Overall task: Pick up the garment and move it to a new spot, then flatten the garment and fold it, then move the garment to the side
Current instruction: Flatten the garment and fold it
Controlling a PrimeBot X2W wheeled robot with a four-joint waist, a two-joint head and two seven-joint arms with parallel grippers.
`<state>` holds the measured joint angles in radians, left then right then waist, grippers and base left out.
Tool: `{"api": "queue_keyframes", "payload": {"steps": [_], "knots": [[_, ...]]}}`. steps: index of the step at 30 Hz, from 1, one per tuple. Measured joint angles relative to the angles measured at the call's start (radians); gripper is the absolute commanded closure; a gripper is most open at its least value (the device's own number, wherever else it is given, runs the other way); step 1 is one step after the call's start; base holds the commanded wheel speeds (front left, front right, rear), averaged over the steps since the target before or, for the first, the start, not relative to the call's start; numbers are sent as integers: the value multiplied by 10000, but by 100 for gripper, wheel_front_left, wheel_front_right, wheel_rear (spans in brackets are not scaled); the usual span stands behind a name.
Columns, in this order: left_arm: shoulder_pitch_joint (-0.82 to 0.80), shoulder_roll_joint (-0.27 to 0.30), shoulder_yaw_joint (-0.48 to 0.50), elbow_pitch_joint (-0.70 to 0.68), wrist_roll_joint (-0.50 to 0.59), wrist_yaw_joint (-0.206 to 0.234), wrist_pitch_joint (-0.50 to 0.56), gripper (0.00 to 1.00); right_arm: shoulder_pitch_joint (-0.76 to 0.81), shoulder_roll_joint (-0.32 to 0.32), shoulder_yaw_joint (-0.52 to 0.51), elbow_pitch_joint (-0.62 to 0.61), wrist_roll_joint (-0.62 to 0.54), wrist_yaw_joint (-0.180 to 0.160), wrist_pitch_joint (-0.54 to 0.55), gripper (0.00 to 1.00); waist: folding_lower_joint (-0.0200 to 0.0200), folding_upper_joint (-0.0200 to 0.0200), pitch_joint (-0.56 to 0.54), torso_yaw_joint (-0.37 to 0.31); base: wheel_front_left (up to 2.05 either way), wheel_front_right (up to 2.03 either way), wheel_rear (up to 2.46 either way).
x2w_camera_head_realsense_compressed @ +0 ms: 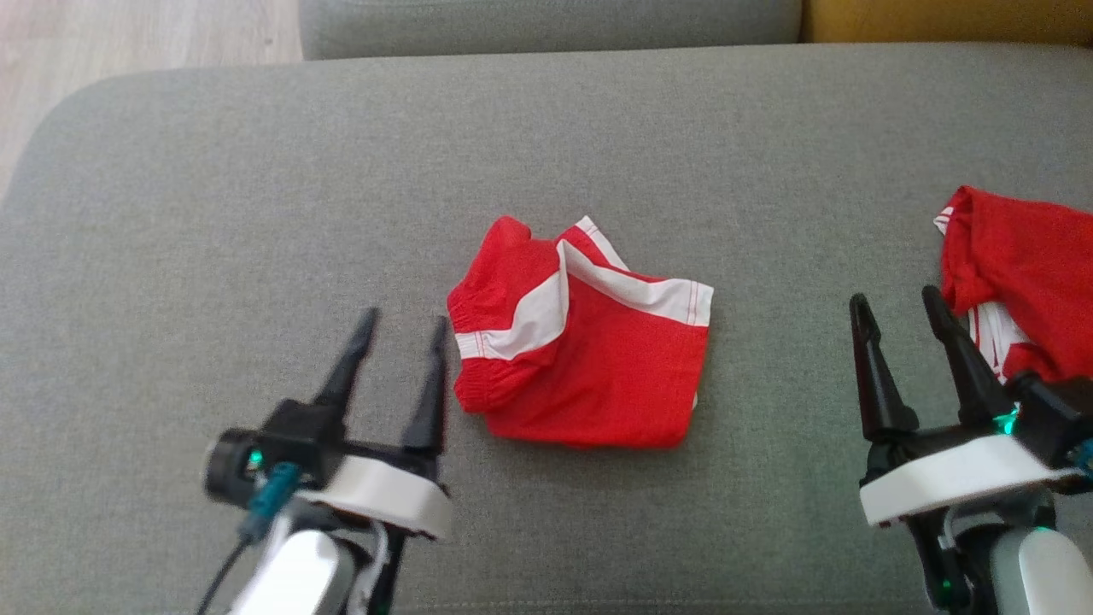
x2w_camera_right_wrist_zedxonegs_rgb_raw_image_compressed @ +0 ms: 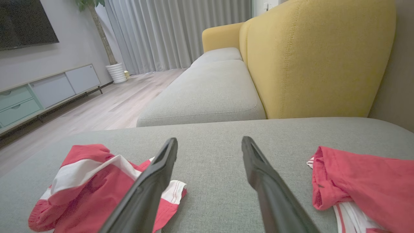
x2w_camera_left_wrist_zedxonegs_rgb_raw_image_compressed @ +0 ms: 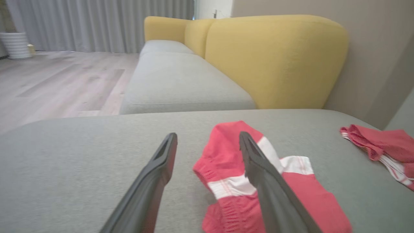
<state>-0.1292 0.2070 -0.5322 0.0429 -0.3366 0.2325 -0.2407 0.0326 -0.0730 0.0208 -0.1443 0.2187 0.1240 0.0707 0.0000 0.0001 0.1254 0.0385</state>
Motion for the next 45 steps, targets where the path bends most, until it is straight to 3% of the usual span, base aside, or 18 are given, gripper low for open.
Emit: {"api": "queue_keyframes", "payload": {"steps": [8, 27, 32, 37, 45], "knots": [[363, 560, 621, -12, 253, 545, -73, 0, 290, -44, 71, -2, -318, 0, 88, 0, 0, 0, -320, 35, 0, 0, 0], [565, 755, 585, 105, 236, 568, -31, 0, 431, -10, 2, -113, -510, 0, 90, 0, 0, 0, -358, 36, 0, 0, 0], [294, 654, 207, 207, -190, -111, 412, 0, 421, 12, 0, -117, -499, 0, 98, 0, 0, 0, -185, 22, 0, 0, 0], [-781, 184, -190, 773, -794, -880, 1360, 0, 390, 19, 52, -107, -422, 0, 100, 0, 0, 0, 25, -99, 0, 0, 0], [-1108, -205, -301, 2270, -1680, -1373, 2052, 0, 373, 38, 63, -15, -245, 0, 100, 0, 0, 0, 254, -427, 0, 0, 0]]}}
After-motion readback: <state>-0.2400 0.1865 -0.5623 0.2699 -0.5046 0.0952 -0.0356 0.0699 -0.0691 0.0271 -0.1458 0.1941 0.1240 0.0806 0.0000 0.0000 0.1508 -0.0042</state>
